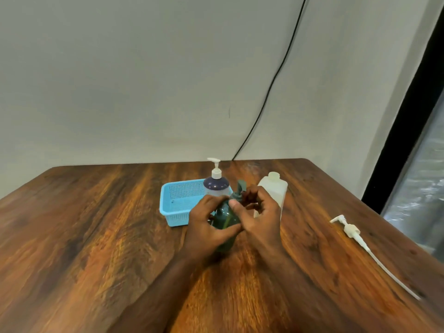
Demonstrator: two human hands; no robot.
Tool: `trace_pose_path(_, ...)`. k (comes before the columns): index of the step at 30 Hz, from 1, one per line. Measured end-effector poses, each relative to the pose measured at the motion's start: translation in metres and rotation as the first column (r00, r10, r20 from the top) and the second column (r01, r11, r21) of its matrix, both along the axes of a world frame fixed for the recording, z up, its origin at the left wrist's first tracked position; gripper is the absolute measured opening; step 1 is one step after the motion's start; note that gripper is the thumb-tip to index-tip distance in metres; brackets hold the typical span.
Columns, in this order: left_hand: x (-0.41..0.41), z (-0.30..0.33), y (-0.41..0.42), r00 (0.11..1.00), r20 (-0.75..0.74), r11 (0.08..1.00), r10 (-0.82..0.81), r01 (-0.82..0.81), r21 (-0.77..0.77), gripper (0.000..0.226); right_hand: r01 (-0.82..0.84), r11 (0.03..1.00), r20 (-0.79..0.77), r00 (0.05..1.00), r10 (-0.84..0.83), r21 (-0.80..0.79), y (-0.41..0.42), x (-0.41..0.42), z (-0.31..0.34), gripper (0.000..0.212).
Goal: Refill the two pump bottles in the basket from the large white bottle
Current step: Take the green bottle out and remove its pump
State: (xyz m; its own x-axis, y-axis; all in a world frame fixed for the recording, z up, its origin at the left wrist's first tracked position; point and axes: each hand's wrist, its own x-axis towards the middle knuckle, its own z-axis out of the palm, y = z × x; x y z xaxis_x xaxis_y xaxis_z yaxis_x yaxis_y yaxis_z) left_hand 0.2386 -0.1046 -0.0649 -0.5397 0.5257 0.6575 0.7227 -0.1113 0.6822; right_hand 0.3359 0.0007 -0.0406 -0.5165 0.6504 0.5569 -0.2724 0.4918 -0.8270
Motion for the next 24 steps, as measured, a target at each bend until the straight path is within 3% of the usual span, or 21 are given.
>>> trace_pose_path(5, -0.005, -0.010, 0.003, 1.000, -0.023, 0.994, -0.015, 0.012, -0.108, 0.065, 0.062, 0.995, 0.090, 0.994, -0.054, -0.081, 0.004, -0.002, -0.010, 0.031)
trace_pose_path(10, -0.010, -0.015, 0.004, 0.999, 0.041, 0.996, -0.003, 0.007, -0.094, 0.064, 0.078, 0.984, 0.082, 0.995, -0.066, -0.158, 0.004, -0.015, -0.015, 0.027)
trace_pose_path(16, -0.025, -0.017, 0.006, 0.986, 0.165, 0.990, -0.020, 0.042, -0.134, 0.067, -0.024, 0.974, 0.143, 0.988, 0.058, -0.227, 0.016, -0.013, -0.019, 0.026)
trace_pose_path(20, -0.026, -0.018, 0.005, 0.985, 0.169, 0.989, -0.029, 0.053, -0.138, 0.067, -0.184, 0.943, 0.051, 0.977, 0.206, -0.276, 0.015, -0.009, -0.023, 0.035)
trace_pose_path(24, -0.022, -0.018, 0.003, 0.987, 0.156, 0.987, -0.037, 0.061, -0.150, 0.063, -0.088, 0.959, -0.004, 0.996, 0.090, -0.270, 0.004, -0.009, -0.019, 0.049)
